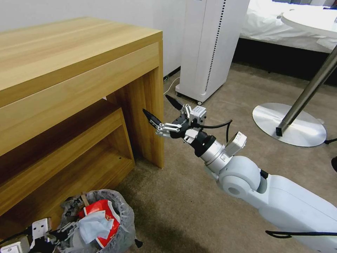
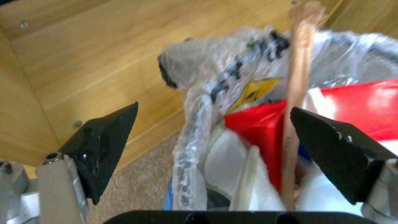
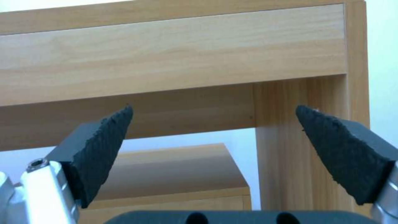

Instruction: Pick up the trash bin and place the garbage on the floor into it.

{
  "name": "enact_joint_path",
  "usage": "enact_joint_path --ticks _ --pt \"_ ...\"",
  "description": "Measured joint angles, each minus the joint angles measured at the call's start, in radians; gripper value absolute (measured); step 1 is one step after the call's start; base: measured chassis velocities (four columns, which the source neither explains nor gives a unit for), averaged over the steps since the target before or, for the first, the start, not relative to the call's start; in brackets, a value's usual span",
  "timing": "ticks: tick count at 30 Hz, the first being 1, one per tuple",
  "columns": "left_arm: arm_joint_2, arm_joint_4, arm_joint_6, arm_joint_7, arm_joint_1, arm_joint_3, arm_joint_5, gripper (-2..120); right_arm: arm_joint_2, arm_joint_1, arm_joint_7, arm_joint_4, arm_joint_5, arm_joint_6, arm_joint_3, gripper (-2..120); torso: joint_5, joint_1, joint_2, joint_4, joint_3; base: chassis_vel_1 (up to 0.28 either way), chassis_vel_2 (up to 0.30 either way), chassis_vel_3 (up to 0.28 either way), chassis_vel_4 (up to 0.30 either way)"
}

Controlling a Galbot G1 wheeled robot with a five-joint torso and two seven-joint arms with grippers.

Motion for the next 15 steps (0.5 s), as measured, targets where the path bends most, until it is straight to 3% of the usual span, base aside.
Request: enact_joint_path --ticks 15 --pt "-0.040 -0.079 -0.086 0.046 0.031 -0.012 0.113 99 0.008 -0.100 -0.003 -0.009 -0.006 0.010 0.111 100 0.0001 0.000 0.000 0.0000 0.000 0.000 0.000 0.000 0.000"
